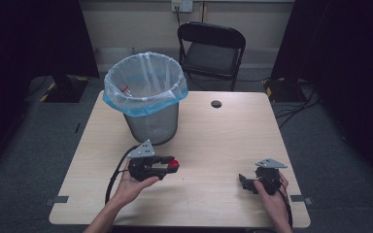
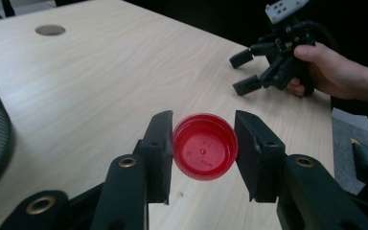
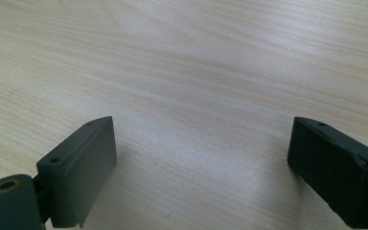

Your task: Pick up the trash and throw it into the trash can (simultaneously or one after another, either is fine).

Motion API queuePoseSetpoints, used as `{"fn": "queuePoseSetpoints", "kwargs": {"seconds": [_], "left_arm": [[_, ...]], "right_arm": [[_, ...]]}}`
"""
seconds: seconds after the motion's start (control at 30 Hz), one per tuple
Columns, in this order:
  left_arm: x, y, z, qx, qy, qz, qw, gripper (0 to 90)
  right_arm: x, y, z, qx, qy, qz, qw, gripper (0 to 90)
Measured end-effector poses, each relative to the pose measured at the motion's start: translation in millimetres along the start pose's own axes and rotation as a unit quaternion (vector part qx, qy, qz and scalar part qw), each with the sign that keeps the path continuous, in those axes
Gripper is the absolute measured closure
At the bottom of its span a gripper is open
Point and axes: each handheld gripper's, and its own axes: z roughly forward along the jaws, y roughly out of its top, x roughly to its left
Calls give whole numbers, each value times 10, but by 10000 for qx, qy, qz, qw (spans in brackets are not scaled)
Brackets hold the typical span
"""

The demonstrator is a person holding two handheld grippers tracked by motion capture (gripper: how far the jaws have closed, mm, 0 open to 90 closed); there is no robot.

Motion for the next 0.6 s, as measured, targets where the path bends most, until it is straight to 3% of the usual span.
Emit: {"fn": "queuePoseSetpoints", "kwargs": {"seconds": [0.6], "left_arm": [[43,470,-210,-399,160,307,9986,598]], "right_arm": [[0,0,0,-1,0,-1,10000,89]]}}
